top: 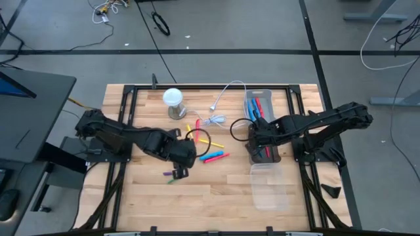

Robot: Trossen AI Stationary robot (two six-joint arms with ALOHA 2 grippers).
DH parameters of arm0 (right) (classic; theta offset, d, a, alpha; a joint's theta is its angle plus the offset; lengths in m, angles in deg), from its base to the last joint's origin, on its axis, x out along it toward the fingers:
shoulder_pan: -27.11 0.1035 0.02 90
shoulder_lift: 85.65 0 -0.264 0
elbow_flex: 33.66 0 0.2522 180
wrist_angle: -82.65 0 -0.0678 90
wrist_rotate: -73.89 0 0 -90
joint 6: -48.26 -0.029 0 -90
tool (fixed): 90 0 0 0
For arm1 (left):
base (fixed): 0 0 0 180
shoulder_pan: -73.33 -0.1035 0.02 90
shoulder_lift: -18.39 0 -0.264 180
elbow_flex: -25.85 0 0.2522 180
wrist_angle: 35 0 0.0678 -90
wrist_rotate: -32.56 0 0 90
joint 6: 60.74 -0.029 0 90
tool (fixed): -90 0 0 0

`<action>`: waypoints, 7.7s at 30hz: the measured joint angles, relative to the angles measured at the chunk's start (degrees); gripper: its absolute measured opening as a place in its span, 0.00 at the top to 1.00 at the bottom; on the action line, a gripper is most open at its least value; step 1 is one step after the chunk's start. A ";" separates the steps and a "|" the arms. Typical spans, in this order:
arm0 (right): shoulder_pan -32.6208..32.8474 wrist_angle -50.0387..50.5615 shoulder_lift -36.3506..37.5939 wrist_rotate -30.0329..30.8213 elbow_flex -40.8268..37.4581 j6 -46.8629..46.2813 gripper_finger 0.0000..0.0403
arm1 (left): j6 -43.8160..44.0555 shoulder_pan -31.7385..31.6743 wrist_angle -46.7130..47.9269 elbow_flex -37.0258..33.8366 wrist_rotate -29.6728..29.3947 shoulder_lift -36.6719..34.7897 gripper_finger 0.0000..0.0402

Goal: Pick & Place Markers
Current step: Put the green mini marker into the black bin

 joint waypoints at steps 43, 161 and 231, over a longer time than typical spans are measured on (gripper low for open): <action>-0.04 -4.02 0.00 0.43 0.00 3.54 0.60 | 25.04 14.34 -18.86 -27.52 2.28 -7.62 0.58; -0.13 -67.94 -0.02 1.79 0.00 41.54 0.60 | -9.77 -8.22 -103.54 -41.16 -5.60 -22.70 0.91; 5.35 -55.56 8.17 14.20 0.02 39.99 0.94 | -11.10 -10.17 -77.03 -22.73 0.65 -17.31 0.61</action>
